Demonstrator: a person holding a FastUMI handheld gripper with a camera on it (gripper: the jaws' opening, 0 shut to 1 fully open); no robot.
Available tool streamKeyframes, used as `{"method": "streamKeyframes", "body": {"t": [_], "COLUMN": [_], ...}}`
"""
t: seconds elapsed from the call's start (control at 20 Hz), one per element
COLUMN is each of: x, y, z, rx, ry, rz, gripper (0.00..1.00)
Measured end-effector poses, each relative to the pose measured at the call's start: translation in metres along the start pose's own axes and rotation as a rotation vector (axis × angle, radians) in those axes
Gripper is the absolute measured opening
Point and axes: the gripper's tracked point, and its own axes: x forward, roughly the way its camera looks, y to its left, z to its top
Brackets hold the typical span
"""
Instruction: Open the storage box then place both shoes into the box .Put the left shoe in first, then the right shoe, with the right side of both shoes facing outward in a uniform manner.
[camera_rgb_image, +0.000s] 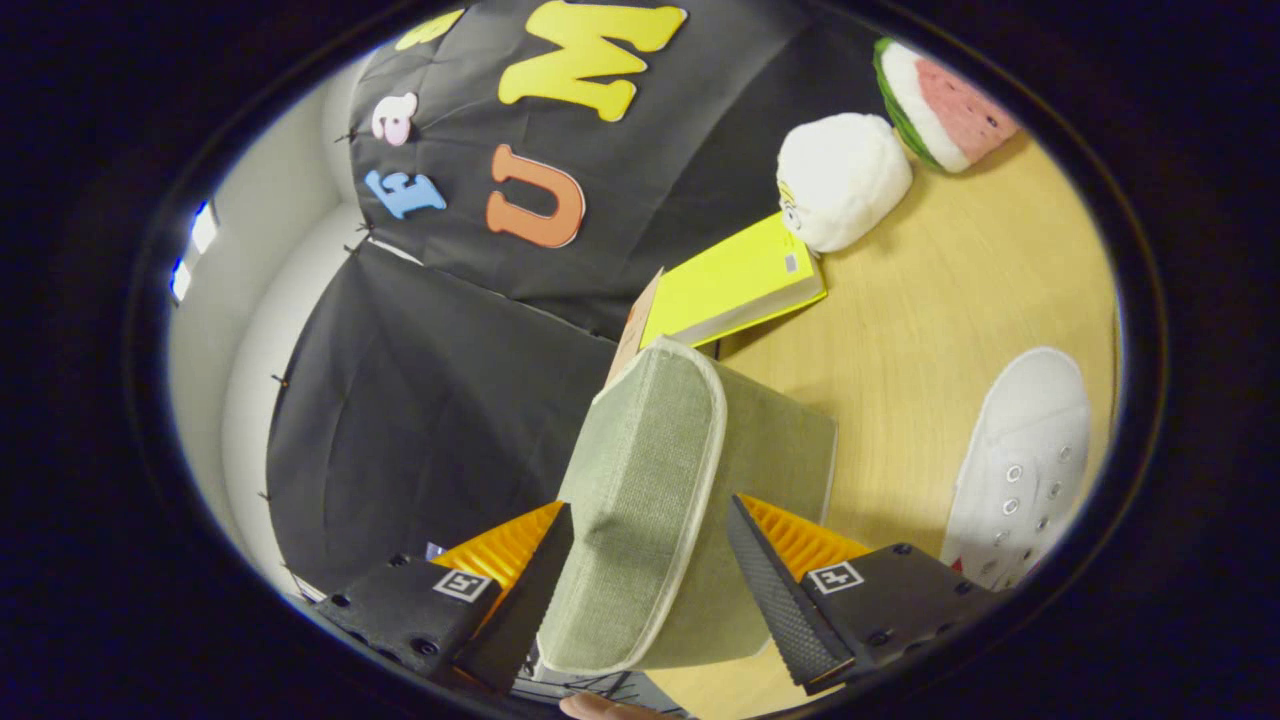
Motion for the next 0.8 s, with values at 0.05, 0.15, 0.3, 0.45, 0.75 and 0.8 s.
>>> {"method": "streamKeyframes", "body": {"t": [0.05, 0.15, 0.3, 0.45, 0.75, 0.8], "x": [0.003, 0.005, 0.007, 0.009, -0.001, -0.005], "y": [0.001, 0.007, 0.006, 0.008, 0.011, 0.012], "z": [0.001, -0.002, -0.003, -0.002, -0.002, -0.001], "rx": [0.033, 0.103, 0.141, 0.126, 0.101, 0.098], "ry": [0.008, 0.047, 0.060, 0.058, 0.045, 0.033], "rz": [0.026, 0.084, 0.098, 0.097, 0.072, 0.068], "gripper": [0.99, 0.98, 0.92, 0.76, 0.64, 0.62]}}
